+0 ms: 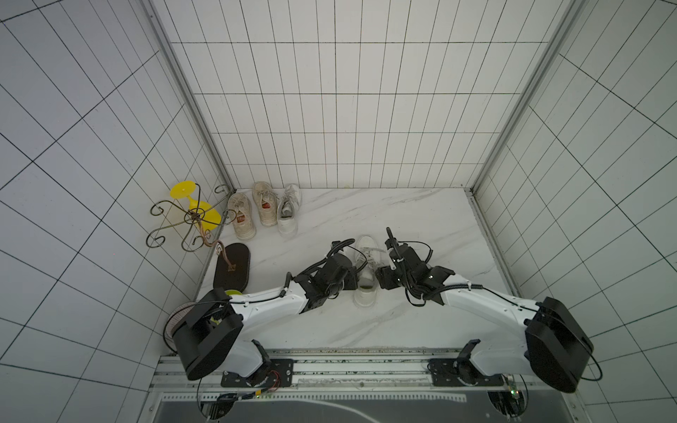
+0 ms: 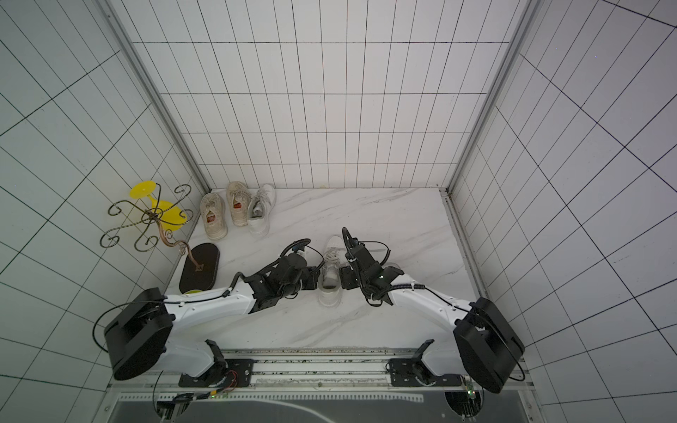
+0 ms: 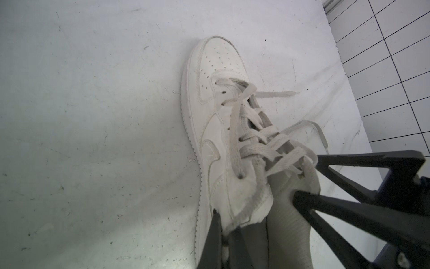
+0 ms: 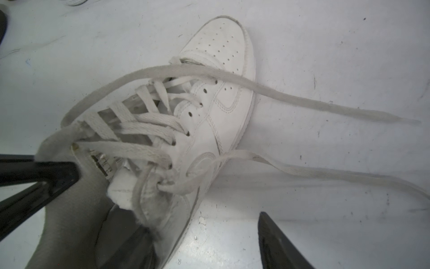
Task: Remove the insole from the shoe
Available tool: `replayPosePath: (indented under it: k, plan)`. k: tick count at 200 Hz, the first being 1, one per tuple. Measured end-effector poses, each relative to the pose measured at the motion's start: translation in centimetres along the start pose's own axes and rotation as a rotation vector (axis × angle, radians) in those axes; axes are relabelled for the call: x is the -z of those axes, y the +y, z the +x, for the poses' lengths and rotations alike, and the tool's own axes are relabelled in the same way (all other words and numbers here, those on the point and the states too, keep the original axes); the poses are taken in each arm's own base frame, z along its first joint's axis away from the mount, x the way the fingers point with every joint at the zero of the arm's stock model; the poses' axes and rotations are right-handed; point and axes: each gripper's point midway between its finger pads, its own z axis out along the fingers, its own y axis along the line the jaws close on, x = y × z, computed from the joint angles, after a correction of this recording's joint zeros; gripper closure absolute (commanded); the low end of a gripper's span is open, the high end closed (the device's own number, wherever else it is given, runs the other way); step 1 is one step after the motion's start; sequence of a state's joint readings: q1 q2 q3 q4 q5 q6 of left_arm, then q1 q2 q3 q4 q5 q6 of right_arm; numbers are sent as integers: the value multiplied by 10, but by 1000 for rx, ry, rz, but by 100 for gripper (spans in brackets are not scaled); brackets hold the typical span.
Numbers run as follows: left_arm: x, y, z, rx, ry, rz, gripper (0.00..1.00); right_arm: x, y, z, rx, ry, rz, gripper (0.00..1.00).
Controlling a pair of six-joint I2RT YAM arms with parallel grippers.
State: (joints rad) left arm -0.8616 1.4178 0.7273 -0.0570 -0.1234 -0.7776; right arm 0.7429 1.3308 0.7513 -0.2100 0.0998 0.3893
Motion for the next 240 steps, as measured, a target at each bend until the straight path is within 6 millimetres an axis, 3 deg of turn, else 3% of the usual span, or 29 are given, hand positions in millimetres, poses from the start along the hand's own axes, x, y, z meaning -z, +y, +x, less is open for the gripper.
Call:
replayPosePath:
  k: [40, 84, 180, 197, 240]
  plan:
    - [7, 1, 3, 19, 4, -17, 100, 4, 3, 9, 35, 19, 22, 16]
    - [10, -1, 7, 22, 11, -15, 100, 8, 6, 14, 55, 34, 25, 13]
    - [15, 3, 12, 15, 8, -27, 100, 11, 42, 31, 155, 95, -43, 7]
    - [16, 5, 13, 15, 5, -28, 100, 10, 47, 33, 169, 106, -51, 2]
    - [19, 6, 14, 13, -1, -29, 100, -3, 55, 34, 171, 120, -43, 1]
